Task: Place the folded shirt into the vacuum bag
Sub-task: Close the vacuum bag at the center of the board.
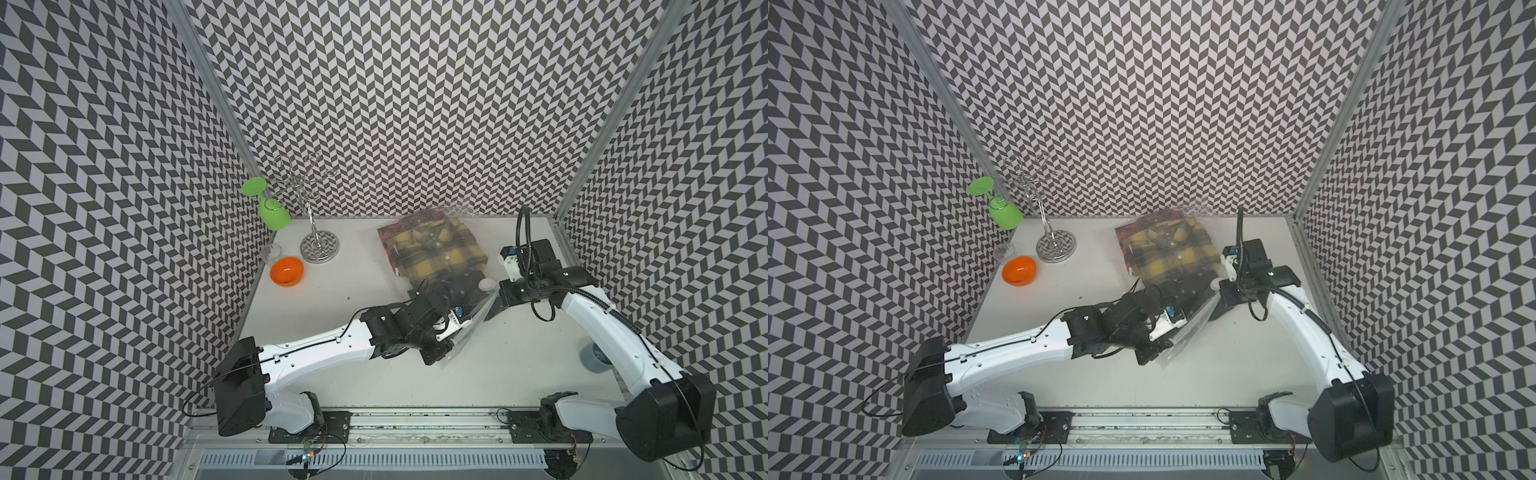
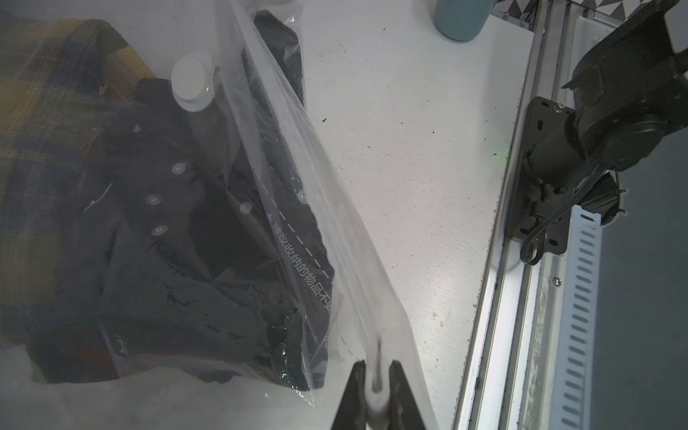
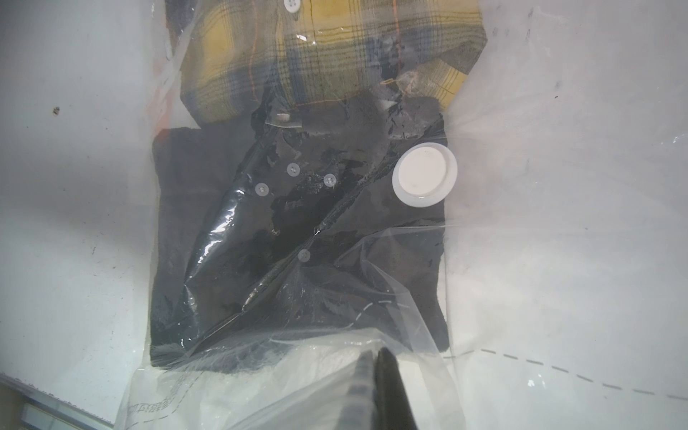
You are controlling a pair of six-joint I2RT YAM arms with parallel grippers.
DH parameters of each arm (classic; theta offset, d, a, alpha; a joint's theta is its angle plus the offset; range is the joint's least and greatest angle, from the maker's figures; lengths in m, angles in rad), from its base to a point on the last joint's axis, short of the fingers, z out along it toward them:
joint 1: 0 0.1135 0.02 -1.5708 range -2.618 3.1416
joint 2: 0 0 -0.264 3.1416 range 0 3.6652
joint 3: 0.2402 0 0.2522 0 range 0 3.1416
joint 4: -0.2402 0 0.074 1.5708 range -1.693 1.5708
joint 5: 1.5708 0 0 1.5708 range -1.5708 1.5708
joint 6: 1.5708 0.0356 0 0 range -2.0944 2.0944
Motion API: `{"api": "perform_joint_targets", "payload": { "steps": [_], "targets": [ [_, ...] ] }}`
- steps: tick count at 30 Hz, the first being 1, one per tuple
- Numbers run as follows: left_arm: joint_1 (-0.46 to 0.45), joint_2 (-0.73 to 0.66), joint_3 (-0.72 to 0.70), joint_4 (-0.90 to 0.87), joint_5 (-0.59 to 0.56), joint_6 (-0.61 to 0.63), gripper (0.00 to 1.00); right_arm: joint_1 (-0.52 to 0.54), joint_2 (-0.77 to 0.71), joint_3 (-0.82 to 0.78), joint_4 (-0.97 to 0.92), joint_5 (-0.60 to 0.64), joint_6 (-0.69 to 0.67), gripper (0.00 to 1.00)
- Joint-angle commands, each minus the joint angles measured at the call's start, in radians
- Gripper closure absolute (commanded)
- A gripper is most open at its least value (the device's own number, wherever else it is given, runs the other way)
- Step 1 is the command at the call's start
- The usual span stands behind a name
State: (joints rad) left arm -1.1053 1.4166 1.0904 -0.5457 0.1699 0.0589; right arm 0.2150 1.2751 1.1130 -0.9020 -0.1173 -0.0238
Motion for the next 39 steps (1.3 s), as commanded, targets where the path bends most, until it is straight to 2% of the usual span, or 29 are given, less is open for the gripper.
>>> {"api": "perform_joint_targets", "payload": {
  "steps": [1, 5, 7, 9, 12, 15, 18, 24, 28, 35, 39],
  "targets": [
    [-0.033, 0.039, -0.001, -0.272, 0.071, 0.049, 1.0, -0.059, -0.03, 0.018, 0.234, 0.146, 0.029, 1.0],
    [-0.017, 0.065, 0.034, -0.238, 0.042, 0.057, 0.99, -0.06, -0.051, 0.01, 0.233, 0.127, 0.024, 1.0],
    [-0.003, 0.069, 0.051, -0.204, 0.037, 0.047, 0.94, -0.059, -0.058, 0.005, 0.231, 0.105, 0.024, 1.0],
    [0.01, 0.07, 0.072, -0.158, 0.035, 0.019, 0.78, -0.054, -0.069, -0.005, 0.235, 0.087, 0.024, 1.0],
    [0.025, 0.045, 0.076, -0.075, 0.099, -0.026, 0.59, -0.049, -0.075, -0.019, 0.238, 0.076, 0.024, 1.0],
    [0.037, -0.016, 0.05, 0.029, 0.197, -0.083, 0.47, -0.049, -0.076, -0.026, 0.24, 0.066, 0.024, 1.0],
    [0.041, -0.06, 0.015, 0.119, 0.203, -0.147, 0.38, -0.048, -0.077, -0.029, 0.246, 0.053, 0.027, 1.0],
    [0.064, -0.006, -0.002, 0.241, 0.144, -0.236, 0.37, -0.044, -0.085, -0.04, 0.253, 0.047, 0.027, 1.0],
    [0.067, 0.043, 0.014, 0.262, 0.126, -0.255, 0.38, -0.043, -0.092, -0.047, 0.255, 0.05, 0.026, 1.0],
    [0.068, 0.099, 0.033, 0.259, 0.05, -0.27, 0.49, -0.043, -0.095, -0.055, 0.262, 0.05, 0.026, 1.0],
    [0.074, 0.092, 0.023, 0.295, 0.048, -0.308, 0.54, -0.043, -0.101, -0.065, 0.266, 0.053, 0.025, 1.0]
  ]
}}
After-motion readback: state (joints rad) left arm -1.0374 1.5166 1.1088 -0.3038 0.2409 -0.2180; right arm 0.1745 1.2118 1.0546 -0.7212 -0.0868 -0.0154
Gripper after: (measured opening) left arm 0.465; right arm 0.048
